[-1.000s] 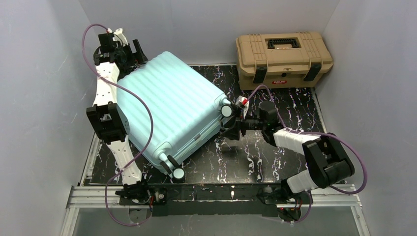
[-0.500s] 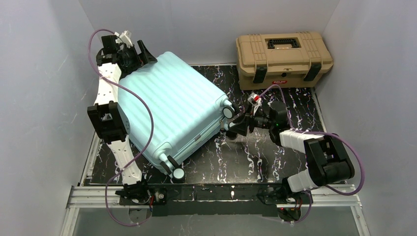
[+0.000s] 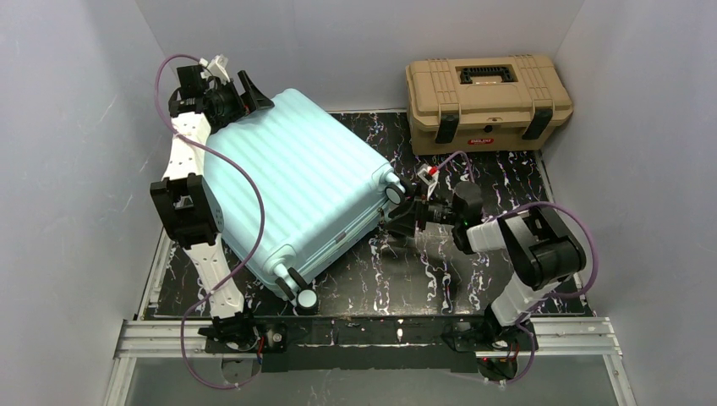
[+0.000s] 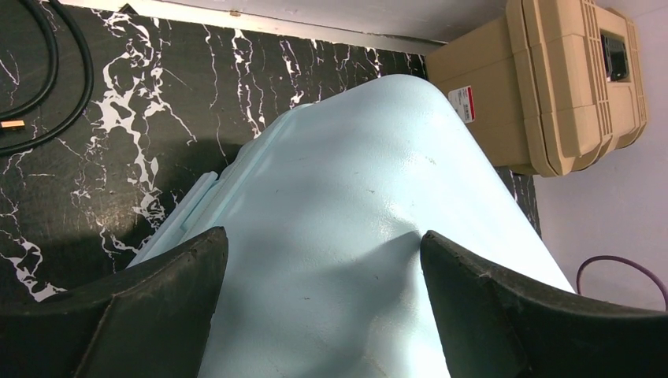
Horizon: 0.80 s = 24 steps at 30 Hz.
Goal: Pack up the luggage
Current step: Zip the luggage at the center of the board.
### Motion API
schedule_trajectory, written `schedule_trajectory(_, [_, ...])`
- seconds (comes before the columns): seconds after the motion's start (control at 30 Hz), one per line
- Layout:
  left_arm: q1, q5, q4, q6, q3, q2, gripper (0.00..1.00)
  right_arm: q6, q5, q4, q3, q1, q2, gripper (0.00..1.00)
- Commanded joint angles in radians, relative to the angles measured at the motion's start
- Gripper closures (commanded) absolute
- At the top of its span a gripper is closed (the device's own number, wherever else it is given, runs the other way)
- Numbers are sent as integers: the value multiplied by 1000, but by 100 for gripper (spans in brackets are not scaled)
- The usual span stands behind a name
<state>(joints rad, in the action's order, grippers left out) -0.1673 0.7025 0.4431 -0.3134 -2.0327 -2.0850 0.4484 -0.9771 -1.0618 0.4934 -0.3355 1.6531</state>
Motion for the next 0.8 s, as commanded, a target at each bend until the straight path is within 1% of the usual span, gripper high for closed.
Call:
schedule_trajectory(0.0, [31, 57, 75, -38, 39, 36, 11, 153, -24, -295, 22, -23, 54, 25])
schedule_trajectory(0.2, [31, 55, 64, -44, 56, 52, 12, 240, -8, -461, 33, -40, 136, 25])
schedule_trajectory(0.3, [32, 52, 53, -45, 73, 62, 12, 315, -3, -591, 51, -50, 196, 25])
schedule_trajectory(0.37, [33, 50, 51, -45, 80, 65, 12, 374, 0, -674, 66, -60, 235, 27])
schedule_trajectory(0.47, [33, 45, 46, -46, 90, 69, 12, 404, 6, -699, 79, -70, 259, 35])
schedule_trajectory(0.53, [33, 42, 45, -46, 93, 70, 12, 387, 11, -677, 76, -72, 246, 46])
schedule_trajectory(0.63, [34, 39, 44, -44, 98, 71, 12, 337, 24, -619, 67, -73, 206, 60])
schedule_trajectory(0.67, [34, 38, 44, -43, 100, 72, 12, 317, 23, -586, 68, -73, 193, 64])
schedule_trajectory(0.77, [34, 34, 45, -39, 107, 77, 12, 284, 29, -535, 61, -66, 155, 64])
